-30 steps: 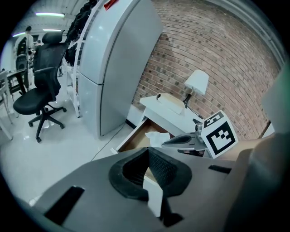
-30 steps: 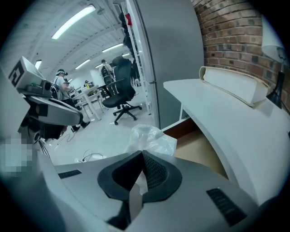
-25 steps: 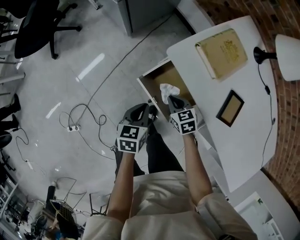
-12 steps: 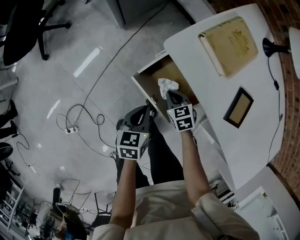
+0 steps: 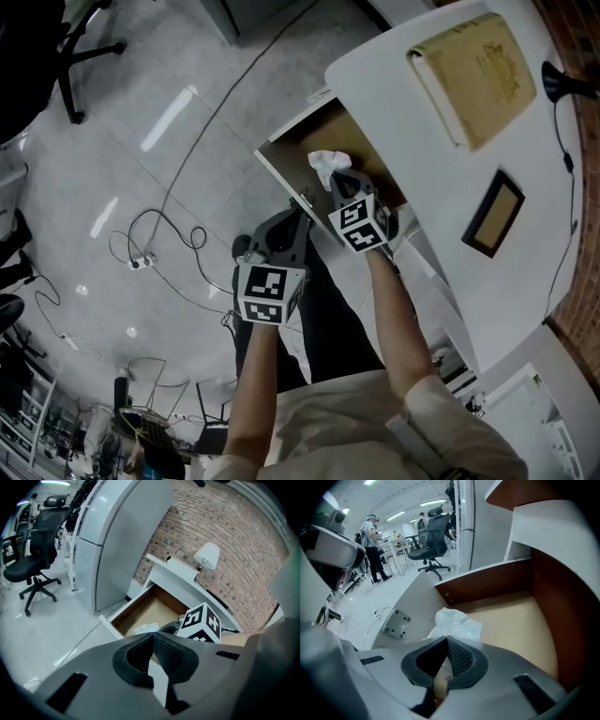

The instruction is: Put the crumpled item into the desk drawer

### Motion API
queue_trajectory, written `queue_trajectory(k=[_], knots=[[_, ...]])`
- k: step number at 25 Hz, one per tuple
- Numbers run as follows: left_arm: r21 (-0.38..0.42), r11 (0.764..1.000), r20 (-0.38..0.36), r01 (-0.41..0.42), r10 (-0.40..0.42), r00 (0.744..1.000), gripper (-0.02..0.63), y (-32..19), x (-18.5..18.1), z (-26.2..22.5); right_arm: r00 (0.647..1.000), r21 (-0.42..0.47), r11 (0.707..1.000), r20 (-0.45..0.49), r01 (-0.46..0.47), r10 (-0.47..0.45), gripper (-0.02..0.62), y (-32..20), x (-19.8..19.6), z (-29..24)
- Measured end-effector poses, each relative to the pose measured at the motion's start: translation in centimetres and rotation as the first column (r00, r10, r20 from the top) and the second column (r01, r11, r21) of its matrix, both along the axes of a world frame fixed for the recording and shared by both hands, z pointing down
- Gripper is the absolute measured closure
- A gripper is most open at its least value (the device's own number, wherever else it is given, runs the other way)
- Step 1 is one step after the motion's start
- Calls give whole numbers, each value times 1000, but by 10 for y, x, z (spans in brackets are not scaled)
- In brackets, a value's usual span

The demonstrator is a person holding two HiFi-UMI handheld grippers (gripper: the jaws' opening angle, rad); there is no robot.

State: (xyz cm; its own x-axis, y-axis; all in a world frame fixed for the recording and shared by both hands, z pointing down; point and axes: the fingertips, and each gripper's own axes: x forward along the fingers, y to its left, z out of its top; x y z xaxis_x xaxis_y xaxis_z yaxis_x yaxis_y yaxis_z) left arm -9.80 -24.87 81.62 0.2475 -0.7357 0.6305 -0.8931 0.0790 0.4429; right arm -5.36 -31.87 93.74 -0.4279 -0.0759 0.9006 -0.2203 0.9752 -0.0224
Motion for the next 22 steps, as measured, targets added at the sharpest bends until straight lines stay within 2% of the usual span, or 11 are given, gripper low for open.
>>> queue_trajectory(k=[4,9,11,13,22], knots=[[-1,1000,12,-13,13,1000,591,-4,2,9,995,34,995,-49,90,-88,569,-5,2,10],[-19,1000,29,-1,2,1000,591,-4,-6,14,986,30,989,-82,147,-144,568,-3,2,22],[-22,1000,32,12,-11,999,591,-4,-8,15,985,31,989,-97,147,-144,562,-4,4,24],[-24,999,32,26,-26,999,591,-4,-10,16,987,31,990,-96,134,-131,525,-5,4,24],[-32,999,32,2,-1,999,591,-4,3,23,998,35,998,-51,50,-49,526,-4,13,6]])
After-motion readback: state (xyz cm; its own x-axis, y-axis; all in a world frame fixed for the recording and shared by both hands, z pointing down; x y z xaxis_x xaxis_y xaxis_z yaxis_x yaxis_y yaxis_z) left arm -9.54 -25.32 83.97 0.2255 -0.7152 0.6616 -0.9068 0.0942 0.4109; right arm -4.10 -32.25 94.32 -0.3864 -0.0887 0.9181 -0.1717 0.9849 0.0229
